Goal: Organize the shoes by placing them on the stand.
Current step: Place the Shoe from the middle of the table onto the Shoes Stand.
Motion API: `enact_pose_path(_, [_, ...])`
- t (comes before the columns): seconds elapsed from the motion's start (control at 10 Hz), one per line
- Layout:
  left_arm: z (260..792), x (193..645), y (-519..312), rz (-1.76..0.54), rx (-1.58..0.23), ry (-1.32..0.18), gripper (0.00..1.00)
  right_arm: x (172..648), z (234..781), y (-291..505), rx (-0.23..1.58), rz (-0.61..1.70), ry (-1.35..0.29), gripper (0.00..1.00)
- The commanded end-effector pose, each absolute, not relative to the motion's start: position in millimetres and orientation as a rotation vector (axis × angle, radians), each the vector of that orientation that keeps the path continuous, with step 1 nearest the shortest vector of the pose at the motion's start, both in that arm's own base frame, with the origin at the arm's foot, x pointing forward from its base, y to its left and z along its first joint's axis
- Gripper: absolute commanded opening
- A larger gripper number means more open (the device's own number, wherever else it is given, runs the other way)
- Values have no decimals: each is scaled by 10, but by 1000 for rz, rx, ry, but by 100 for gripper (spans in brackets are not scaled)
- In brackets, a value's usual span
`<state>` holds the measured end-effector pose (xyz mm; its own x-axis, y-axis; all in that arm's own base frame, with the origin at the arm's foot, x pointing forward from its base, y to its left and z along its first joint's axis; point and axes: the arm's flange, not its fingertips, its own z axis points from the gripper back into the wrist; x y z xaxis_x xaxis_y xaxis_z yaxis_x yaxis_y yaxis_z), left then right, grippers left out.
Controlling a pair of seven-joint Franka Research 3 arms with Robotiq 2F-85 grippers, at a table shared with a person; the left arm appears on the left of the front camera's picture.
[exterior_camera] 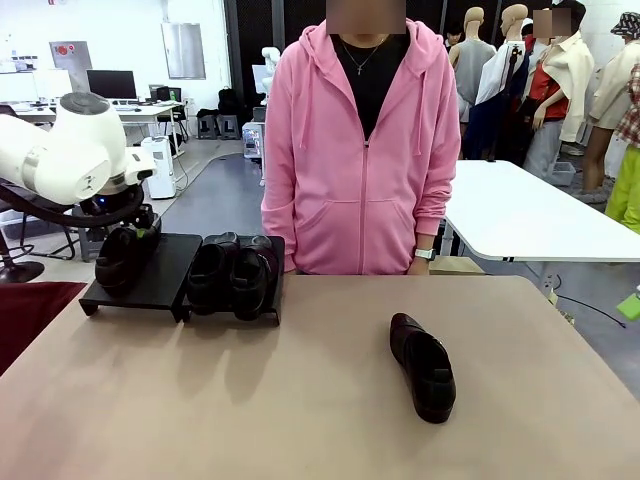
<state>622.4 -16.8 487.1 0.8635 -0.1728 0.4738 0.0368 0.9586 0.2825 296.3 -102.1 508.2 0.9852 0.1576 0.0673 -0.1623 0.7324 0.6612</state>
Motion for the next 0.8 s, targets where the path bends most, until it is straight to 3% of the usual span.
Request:
enact_pose_path(0.0, [5211, 5501, -219, -161, 268, -502, 100, 2957, 5123, -1044, 720, 165, 5, 100])
enact_pose_path(0.4, [5515, 3727, -95, -313, -54, -360, 100, 2957, 5123, -1044, 720, 165, 5, 100])
enact_pose_path(0.6, [5290, 3206, 137, -425, -306, -353, 100, 2957, 5123, -1044, 720, 165, 5, 100])
enact_pose_path(0.7, [5191, 3162, 237, -445, -448, -393, 100, 2957, 5123, -1044, 720, 165, 5, 100])
